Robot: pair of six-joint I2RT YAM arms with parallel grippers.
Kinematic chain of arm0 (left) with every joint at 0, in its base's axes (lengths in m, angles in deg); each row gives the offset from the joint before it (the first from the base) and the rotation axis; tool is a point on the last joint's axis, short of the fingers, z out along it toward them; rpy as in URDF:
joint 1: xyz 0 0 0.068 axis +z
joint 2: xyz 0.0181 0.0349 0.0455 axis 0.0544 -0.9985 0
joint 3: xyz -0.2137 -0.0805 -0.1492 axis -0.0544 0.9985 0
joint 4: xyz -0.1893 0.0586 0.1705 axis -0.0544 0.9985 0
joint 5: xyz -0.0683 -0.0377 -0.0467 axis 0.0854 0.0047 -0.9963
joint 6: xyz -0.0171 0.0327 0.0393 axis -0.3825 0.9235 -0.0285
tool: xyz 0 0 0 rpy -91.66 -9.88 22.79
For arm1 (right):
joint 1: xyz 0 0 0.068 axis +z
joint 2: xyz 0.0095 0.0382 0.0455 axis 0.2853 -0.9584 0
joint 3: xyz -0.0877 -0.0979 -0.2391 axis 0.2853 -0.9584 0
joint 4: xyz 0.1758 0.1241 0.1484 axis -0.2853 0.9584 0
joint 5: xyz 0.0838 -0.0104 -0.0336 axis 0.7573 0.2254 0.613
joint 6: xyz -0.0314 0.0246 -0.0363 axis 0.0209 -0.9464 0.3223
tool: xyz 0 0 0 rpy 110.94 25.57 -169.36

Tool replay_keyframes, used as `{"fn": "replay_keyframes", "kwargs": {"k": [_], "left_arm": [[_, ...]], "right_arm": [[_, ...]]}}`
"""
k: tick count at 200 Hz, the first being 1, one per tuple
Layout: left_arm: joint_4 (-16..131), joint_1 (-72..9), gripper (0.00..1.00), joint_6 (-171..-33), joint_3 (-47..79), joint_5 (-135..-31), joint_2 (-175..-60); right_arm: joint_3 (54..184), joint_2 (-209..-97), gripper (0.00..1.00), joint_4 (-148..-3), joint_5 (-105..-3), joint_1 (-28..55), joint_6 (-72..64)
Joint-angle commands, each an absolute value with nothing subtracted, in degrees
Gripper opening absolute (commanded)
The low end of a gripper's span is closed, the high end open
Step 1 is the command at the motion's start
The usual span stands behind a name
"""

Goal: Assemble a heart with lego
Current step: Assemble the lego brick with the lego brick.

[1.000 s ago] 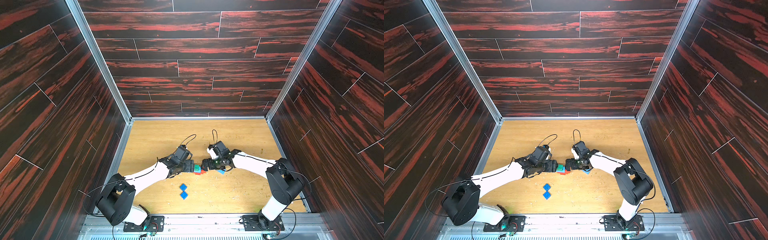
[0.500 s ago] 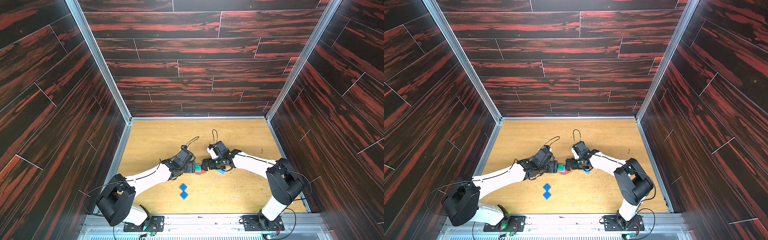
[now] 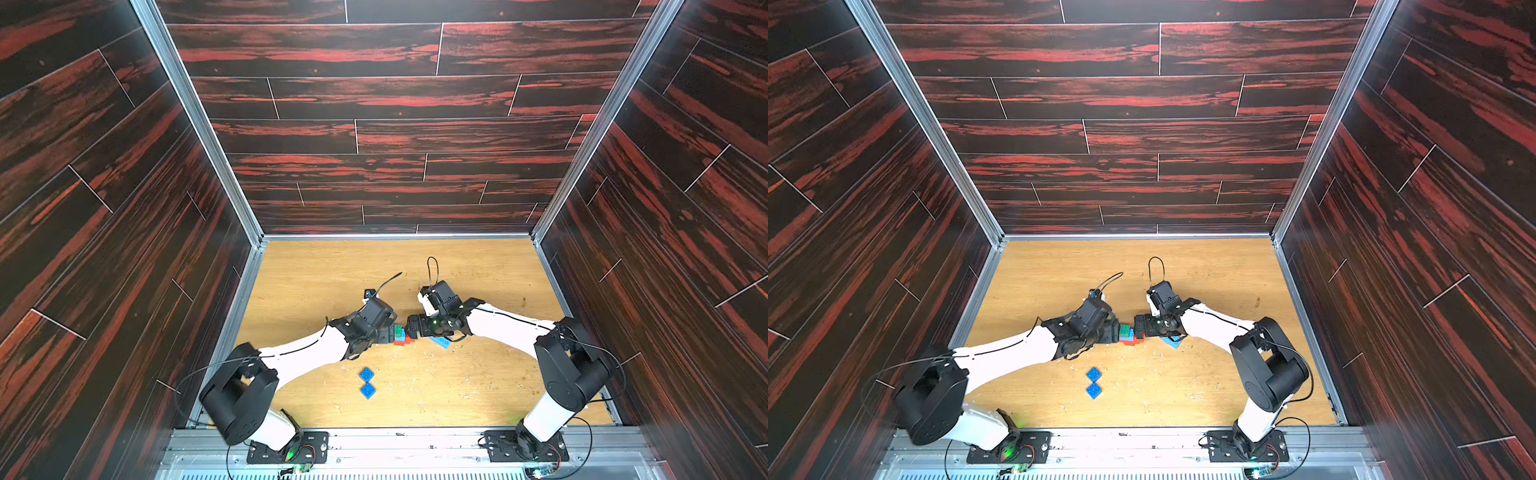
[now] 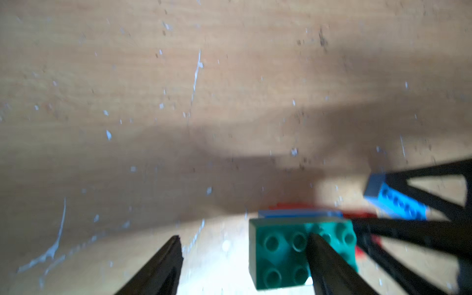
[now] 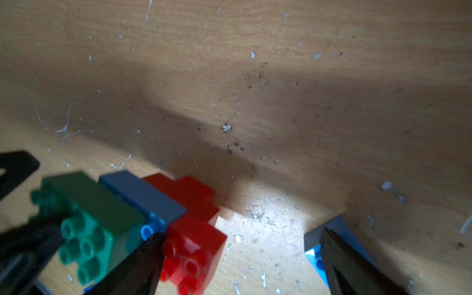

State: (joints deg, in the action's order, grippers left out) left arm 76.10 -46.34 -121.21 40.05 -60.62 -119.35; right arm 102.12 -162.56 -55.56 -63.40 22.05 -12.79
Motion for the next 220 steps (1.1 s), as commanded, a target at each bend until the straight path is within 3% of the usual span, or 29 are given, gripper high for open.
{"fn": "replay_keyframes", "kwargs": {"k": [1, 52, 87, 220], "left_arm": [[89.7, -47.9, 0.81, -118.2, 43.7, -68.3, -120.9], [99.0, -47.8, 0.81, -116.3, 37.5, -62.5, -127.0], [98.0, -47.9, 0.82, -116.6, 38.4, -62.4, -122.8], [96.2, -47.9, 0.84, -115.3, 29.8, -64.7, -125.6]], "right_arm": [[100.7, -163.9, 0.98, -54.7, -63.3, 22.9, -13.2], [100.5, -163.7, 0.98, -54.7, -63.6, 23.0, -13.1], [100.6, -163.8, 0.98, -55.1, -63.7, 23.1, -13.1], [98.7, -162.2, 0.98, -55.5, -65.5, 23.8, -14.3]]}}
